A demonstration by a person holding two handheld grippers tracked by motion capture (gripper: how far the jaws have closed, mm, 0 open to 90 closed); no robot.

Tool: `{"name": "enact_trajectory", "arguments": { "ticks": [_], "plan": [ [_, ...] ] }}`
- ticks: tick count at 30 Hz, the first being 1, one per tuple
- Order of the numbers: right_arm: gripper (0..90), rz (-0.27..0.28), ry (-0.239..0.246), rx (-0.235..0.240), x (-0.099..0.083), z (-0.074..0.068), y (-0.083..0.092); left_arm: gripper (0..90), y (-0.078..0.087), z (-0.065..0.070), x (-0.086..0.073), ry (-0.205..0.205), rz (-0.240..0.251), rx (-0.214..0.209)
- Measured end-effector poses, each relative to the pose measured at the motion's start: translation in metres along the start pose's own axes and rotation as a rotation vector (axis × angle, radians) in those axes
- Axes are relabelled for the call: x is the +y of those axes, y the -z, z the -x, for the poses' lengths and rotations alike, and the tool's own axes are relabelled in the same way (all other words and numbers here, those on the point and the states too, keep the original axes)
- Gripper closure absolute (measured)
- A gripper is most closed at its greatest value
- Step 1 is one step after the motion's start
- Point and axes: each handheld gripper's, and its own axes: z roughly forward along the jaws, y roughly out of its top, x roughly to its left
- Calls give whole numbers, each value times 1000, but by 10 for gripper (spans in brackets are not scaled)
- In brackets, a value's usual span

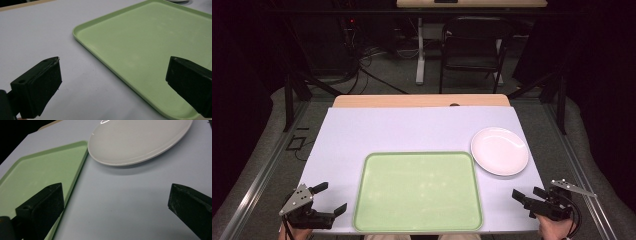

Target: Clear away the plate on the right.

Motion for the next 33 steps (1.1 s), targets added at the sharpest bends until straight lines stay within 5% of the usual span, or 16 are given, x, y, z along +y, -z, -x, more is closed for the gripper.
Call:
{"name": "enact_trajectory", "arguments": {
  "ticks": [10,22,27,33],
  "plan": [
    [0,50,-182,23,2,14,-5,2,-2,1,1,-2,-2,1],
    [0,140,-303,-2,8,22,-15,2,-1,1,1,-5,-4,2],
    [0,195,-406,25,8,29,-21,2,-1,1,1,-7,-6,2],
    [0,256,-470,49,8,35,-28,2,-1,0,0,-6,-6,3]
  ]
}}
